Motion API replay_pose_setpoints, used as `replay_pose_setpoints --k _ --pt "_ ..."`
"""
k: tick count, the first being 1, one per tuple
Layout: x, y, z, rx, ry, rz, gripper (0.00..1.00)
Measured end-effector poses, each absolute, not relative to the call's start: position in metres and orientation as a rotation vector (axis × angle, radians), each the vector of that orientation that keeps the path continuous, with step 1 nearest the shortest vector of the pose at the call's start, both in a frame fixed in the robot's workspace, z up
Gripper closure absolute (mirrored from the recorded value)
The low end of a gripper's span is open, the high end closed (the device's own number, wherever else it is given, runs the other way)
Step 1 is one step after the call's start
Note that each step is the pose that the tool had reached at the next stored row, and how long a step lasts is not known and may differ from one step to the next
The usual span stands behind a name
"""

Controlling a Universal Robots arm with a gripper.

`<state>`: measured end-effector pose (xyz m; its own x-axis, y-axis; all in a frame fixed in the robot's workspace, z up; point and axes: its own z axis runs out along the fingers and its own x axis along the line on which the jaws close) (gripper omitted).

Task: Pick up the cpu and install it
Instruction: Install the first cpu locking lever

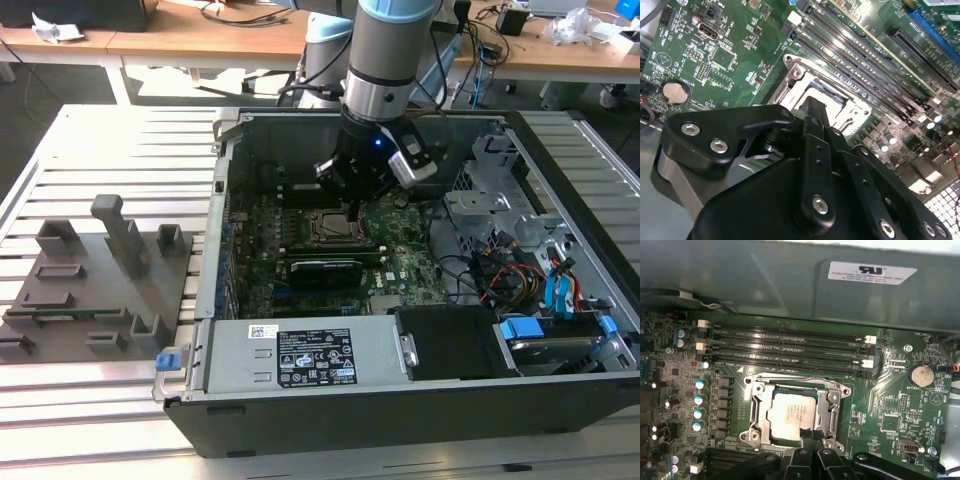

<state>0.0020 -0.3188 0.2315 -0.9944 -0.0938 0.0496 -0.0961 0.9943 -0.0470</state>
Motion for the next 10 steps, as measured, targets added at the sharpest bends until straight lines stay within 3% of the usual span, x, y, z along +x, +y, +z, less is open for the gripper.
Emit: replay_pose_setpoints --k 10 --pt "0.0020 -0.3229 0.2346 0.147 -3.090 0.076 0.89"
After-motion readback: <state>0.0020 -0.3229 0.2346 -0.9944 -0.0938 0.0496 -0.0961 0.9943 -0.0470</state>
